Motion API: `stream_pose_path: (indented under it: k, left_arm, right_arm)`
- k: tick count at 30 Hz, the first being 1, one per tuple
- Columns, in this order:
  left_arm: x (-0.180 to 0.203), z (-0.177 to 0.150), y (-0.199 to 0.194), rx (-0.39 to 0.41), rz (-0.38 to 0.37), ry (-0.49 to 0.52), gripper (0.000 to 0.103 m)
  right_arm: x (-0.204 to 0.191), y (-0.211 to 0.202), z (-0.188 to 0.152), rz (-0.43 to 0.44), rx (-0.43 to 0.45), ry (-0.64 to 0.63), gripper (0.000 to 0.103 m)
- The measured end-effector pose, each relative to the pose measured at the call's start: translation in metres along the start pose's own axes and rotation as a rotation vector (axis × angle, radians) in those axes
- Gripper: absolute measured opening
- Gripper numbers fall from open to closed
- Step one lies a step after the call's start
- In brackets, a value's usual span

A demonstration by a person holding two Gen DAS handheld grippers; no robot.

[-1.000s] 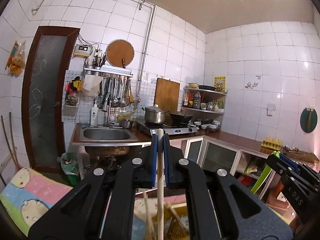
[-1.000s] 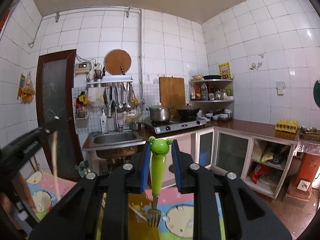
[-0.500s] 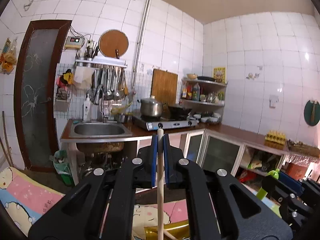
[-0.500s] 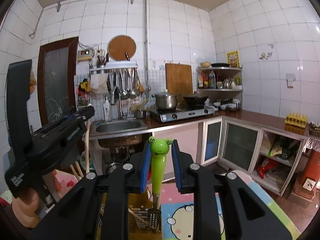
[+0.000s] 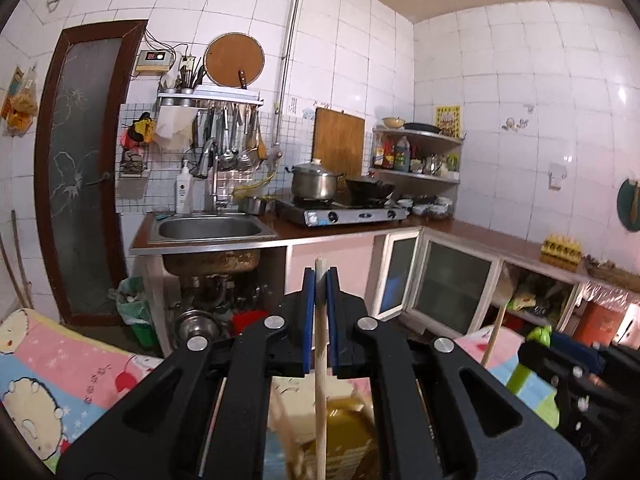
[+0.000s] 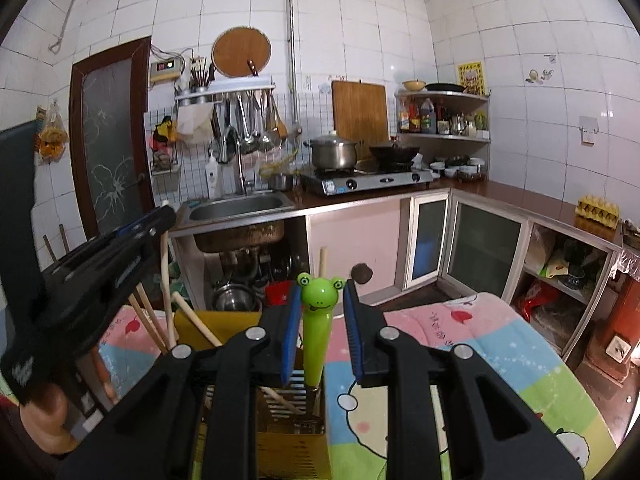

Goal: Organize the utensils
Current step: 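Open both tools to drop the fork and chopstick into the holder, then lower the left tool to the blue spoon while the right tool lowers to chopsticks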

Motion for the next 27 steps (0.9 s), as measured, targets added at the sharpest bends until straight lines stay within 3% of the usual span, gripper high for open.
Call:
stream_pose_path:
  k: [5, 6, 7, 9, 17, 21, 27]
  left_arm:
    - [-0.009, -0.002, -0.014, -0.039, 0.009, 0.014, 0.007]
    - [-0.012, 0.0, -0.017, -0.048, 0.013, 0.008, 0.017]
    - [-0.014, 0.002, -0.021, -0.052, 0.016, 0.006, 0.025]
    - [-0.021, 0.011, -0.033, -0.048, 0.031, 0.006, 0.056]
    - [-0.041, 0.03, -0.107, -0.067, 0.043, -0.009, 0.095]
    - [-0.046, 0.011, -0.141, -0.122, 0.04, -0.015, 0.098]
    - [-0.056, -0.046, -0.174, -0.251, 0.042, -0.002, 0.098]
  right_arm:
    - [-0.001, 0.01, -0.012, 0.008, -0.041, 0.017, 0.022]
    - [0.0, 0.01, -0.013, 0.012, -0.046, 0.022, 0.024]
    - [0.002, 0.009, -0.013, 0.004, -0.048, 0.022, 0.032]
    - [0.006, 0.002, -0.008, -0.006, -0.035, 0.031, 0.051]
    - [0.012, -0.053, -0.005, -0.009, -0.057, 0.043, 0.065]
    - [0.008, -0.085, -0.038, -0.014, -0.111, 0.023, 0.068]
    - [0.002, -0.116, -0.1, -0.015, -0.202, 0.019, 0.068]
Point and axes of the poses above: each gripper's, at about its wrist camera, not at the fingertips, and y roughly the way its jaws point, x to its right, z to its top, the point moved 10 cm from there along y, roughly the way its jaws point, and after that the axes turned 12 degrees about x, right-handed, at the moved point
